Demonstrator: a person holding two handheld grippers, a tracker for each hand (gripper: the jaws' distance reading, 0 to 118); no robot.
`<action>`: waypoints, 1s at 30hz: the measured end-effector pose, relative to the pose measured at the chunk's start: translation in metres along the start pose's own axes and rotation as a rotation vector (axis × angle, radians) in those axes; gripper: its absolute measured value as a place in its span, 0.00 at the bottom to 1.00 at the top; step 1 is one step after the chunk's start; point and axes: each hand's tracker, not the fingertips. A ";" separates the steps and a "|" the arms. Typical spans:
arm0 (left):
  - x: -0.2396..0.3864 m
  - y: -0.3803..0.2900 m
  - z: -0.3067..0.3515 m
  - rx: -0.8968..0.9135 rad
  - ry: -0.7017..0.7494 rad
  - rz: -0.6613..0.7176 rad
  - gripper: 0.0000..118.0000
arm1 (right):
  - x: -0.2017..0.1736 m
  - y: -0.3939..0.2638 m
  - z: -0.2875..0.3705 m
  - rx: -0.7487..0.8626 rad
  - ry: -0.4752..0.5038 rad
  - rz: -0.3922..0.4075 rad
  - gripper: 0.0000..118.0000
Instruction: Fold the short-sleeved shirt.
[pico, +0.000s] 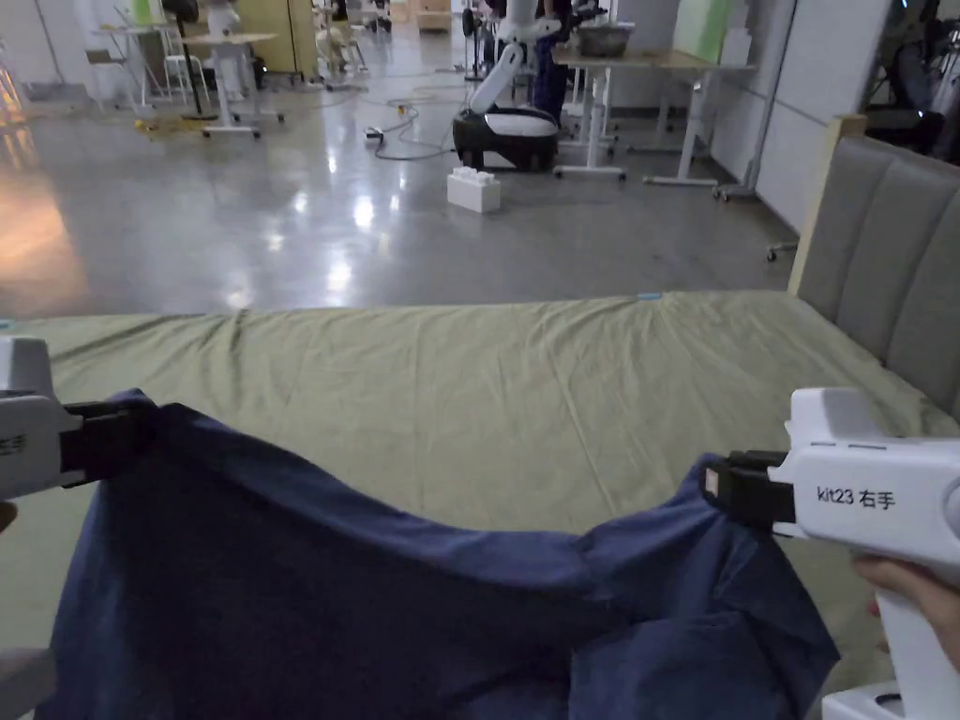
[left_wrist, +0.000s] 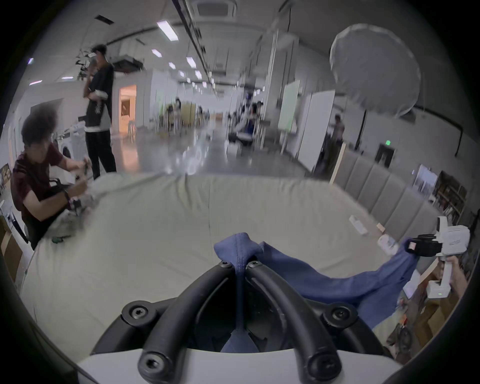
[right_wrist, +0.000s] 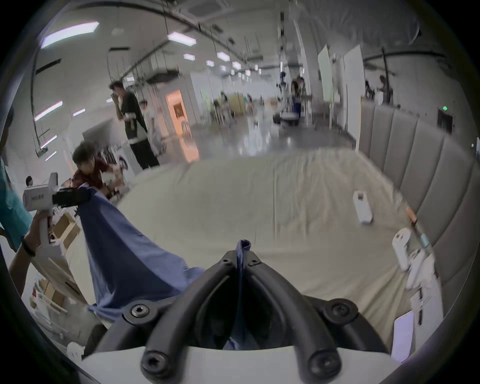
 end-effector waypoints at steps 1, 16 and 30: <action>-0.001 0.010 0.028 0.058 0.010 0.007 0.03 | -0.004 0.015 0.018 0.049 -0.016 0.009 0.03; 0.041 0.145 0.242 0.484 0.063 -0.086 0.03 | -0.076 0.220 0.199 0.548 -0.156 0.157 0.03; 0.059 0.180 0.261 0.553 0.087 -0.109 0.03 | -0.076 0.289 0.230 0.647 -0.256 0.150 0.03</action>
